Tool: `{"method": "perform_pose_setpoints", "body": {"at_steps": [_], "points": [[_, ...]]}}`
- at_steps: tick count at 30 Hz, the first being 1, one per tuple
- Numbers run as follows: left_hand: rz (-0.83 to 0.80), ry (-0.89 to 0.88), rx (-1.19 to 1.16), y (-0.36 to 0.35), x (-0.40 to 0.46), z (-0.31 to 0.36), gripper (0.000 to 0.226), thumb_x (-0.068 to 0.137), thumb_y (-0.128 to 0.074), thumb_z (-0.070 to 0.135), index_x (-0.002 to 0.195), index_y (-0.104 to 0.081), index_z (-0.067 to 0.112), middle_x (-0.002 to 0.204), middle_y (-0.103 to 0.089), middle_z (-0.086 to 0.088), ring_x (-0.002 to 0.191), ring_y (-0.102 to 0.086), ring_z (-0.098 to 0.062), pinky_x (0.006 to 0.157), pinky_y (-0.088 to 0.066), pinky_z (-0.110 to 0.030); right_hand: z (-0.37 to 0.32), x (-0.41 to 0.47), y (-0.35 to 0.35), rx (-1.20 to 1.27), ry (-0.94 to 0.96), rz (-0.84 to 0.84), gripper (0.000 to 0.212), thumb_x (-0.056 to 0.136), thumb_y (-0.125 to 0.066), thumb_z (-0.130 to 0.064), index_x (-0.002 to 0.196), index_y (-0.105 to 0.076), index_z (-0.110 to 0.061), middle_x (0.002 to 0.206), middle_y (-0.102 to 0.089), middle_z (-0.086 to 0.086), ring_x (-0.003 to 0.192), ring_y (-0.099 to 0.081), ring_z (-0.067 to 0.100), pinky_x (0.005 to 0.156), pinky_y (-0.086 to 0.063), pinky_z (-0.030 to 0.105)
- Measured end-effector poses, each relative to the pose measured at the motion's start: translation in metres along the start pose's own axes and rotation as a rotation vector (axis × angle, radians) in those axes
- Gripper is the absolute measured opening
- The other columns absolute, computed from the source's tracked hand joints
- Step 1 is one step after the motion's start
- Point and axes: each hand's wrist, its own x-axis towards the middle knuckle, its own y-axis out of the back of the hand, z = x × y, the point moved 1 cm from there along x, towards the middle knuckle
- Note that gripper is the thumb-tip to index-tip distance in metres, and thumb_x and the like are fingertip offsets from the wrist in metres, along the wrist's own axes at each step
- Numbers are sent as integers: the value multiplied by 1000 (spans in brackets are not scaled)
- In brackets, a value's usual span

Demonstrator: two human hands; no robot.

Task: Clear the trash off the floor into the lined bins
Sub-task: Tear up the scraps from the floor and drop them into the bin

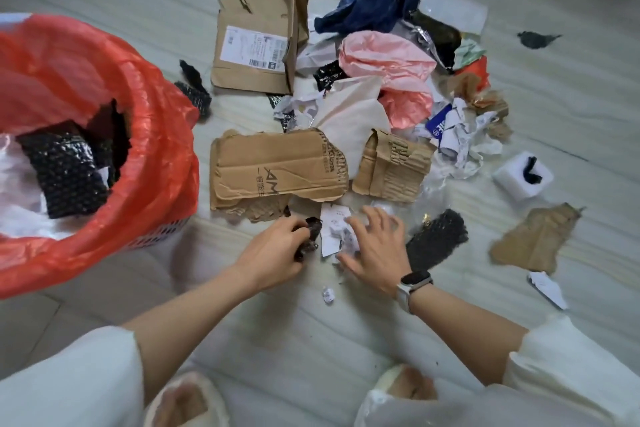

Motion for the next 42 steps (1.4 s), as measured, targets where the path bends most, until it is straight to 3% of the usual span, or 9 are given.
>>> {"method": "perform_pose_setpoints", "body": {"at_steps": [4, 9, 13, 16, 21, 23, 28, 36, 42], "points": [[12, 61, -91, 5, 14, 3, 15, 74, -51, -3, 78, -44, 10, 100, -59, -14, 90, -56, -36, 70, -42, -40, -2, -2, -4, 94, -47, -224, 69, 81, -51, -57, 141, -22, -38, 156, 2, 7, 142, 9, 34, 110, 3, 59], [-21, 129, -98, -2, 28, -1, 16, 79, -45, 4, 91, -38, 12, 97, -55, -12, 92, -50, -34, 75, -42, -44, 20, -4, 9, 219, 38, 57, 33, 64, -72, 4, 94, -64, -6, 123, -58, 20, 120, -50, 41, 91, -46, 58], [54, 8, -35, -12, 36, 7, 58, 76, -35, 42, 125, -43, 13, 107, -50, -9, 100, -48, -26, 79, -46, -38, 20, -11, 37, 867, -272, 194, 15, 89, -55, -5, 97, -63, -15, 103, -68, 14, 102, -63, 30, 91, -48, 38], [70, -189, 166, -22, 46, 15, 61, 69, -51, 55, 114, -54, 14, 87, -53, -8, 77, -55, -28, 56, -46, -31, 33, -4, 59, 1192, -472, 394, 27, 93, -47, -7, 89, -57, -31, 94, -67, 3, 96, -64, 23, 86, -51, 37], [-148, -164, 404, -39, 59, 24, 87, 65, -67, 57, 135, -37, 15, 137, -41, -11, 101, -50, -26, 71, -42, -31, 83, -3, 61, 647, -602, 374, 43, 82, -40, 10, 118, -56, -9, 122, -54, 13, 117, -47, 21, 98, -29, 18], [-152, -96, 405, -44, 66, 18, 87, 74, -63, 53, 142, -24, 14, 151, -23, -8, 112, -44, -26, 79, -41, -32, 89, -8, 39, 527, -577, 211, 52, 83, -41, 7, 131, -44, -11, 139, -37, 17, 132, -32, 31, 112, -22, 30], [59, -355, 584, -50, 71, 15, 48, 65, -60, 10, 111, -47, 15, 85, -67, -1, 59, -54, -17, 41, -25, -23, 74, -18, 1, 316, -494, -289, 74, 93, -34, -50, 146, 8, -20, 153, 21, 12, 141, 20, 33, 115, 3, 49], [202, -564, 546, -39, 63, 7, 35, 68, -36, 1, 78, -67, 15, 56, -52, 1, 56, -52, -18, 43, -30, -25, 64, -9, -6, 187, -482, -201, 71, 82, -55, -54, 134, -33, -10, 154, 2, 18, 140, 3, 44, 115, -8, 49], [299, -416, 383, -26, 54, 0, 38, 68, -35, -3, 96, -57, 10, 67, -54, -5, 61, -50, -24, 47, -42, -33, 59, -14, -4, 332, -485, 3, 44, 84, -63, -24, 123, -48, -9, 146, -25, 13, 128, -20, 38, 104, -32, 45]]}}
